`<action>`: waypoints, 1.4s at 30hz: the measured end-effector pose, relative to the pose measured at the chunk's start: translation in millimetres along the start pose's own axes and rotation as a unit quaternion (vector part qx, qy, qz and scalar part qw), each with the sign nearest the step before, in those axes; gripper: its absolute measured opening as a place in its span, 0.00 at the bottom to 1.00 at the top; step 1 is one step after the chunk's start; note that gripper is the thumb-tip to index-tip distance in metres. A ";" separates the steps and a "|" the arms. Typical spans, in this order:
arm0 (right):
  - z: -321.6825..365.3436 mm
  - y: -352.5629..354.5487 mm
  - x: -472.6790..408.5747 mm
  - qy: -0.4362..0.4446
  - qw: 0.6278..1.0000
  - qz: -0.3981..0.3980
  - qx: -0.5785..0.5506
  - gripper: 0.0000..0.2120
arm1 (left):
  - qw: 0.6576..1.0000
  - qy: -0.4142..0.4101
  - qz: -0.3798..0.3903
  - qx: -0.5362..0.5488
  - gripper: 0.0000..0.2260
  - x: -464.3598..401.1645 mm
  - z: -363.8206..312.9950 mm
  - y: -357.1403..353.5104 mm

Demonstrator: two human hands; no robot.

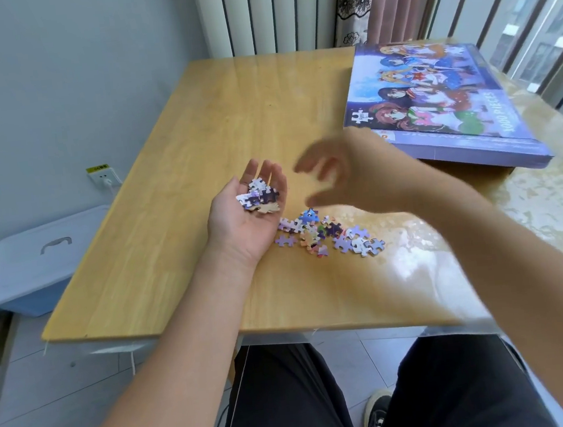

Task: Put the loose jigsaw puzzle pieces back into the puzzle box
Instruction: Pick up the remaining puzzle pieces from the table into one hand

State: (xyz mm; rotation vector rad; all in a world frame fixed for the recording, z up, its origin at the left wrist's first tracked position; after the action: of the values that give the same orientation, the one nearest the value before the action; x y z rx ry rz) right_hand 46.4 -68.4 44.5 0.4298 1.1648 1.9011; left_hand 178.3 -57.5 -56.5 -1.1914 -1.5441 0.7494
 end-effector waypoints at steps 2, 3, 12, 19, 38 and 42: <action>-30.6 -9.4 25.1 -0.076 0.985 0.136 0.074 0.27 | 1.000 0.001 -0.005 0.013 0.18 0.0 1.0 -0.2; -41.1 -12.4 37.6 -0.099 0.975 0.174 0.096 0.28 | 1.000 0.001 -0.011 0.016 0.18 -0.3 1.8 -0.3; -46.8 -19.7 60.1 -0.100 0.986 0.129 0.025 0.12 | 0.996 -0.002 -0.021 0.083 0.21 -3.6 -0.4 1.8; -42.4 -18.3 54.9 -0.087 0.988 0.128 0.022 0.09 | 0.999 0.011 -0.003 0.050 0.21 2.2 0.3 -0.4; 11.8 -24.8 -20.9 -0.023 0.983 0.007 -0.182 0.07 | 0.998 0.020 0.001 -0.057 0.21 6.4 3.5 -0.6; 31.9 -17.6 -24.0 0.011 0.997 -0.027 -0.075 0.18 | 1.000 0.004 0.003 -0.011 0.18 8.5 -2.0 -1.4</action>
State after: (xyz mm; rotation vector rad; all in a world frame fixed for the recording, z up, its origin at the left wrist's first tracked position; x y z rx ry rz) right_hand 89.7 -66.0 48.9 0.2927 1.0287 1.9338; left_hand 179.7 -50.1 -51.8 -1.2155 -1.5464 0.7325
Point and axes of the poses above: each hand's wrist, its own x-axis away from the middle knuckle, its own y-axis out of the back of the hand, z = x × y, the point moved 8 cm from there along -x, towards the middle knuckle, and after that the axes turned 1 degree about z, right-handed, at the moved point
